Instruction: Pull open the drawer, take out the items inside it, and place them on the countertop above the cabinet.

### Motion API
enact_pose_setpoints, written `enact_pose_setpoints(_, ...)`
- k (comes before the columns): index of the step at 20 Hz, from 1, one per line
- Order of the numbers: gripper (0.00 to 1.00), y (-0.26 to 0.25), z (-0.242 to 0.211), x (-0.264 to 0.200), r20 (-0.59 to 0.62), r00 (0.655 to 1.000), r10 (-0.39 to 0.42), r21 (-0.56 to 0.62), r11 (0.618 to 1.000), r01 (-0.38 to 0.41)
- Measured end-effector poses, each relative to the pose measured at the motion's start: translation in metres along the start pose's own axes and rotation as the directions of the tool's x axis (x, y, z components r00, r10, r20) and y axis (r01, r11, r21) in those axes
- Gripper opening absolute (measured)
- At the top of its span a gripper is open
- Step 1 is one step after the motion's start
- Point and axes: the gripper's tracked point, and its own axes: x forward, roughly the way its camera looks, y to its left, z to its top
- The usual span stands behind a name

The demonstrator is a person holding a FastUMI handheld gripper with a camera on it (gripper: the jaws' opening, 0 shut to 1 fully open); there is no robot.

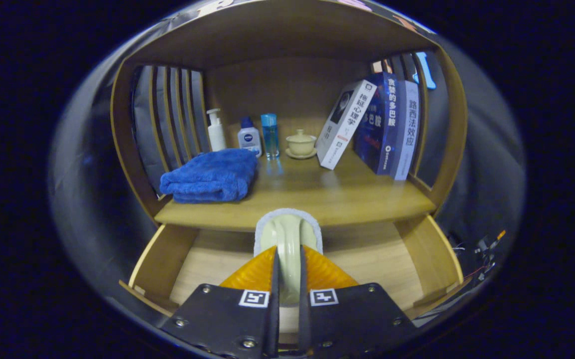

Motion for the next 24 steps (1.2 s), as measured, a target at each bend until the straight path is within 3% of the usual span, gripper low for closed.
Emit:
enact_pose_setpoints(8,0.16,0.004,0.060,0.038,0.048,0.998,-0.038,0.023,0.999,0.037)
enact_pose_setpoints(12,0.16,-0.005,0.058,0.069,0.009,0.998,-0.060,0.015,0.998,0.060)
enact_pose_setpoints(24,0.16,0.004,0.081,0.120,0.110,0.994,0.006,0.053,0.999,-0.012)
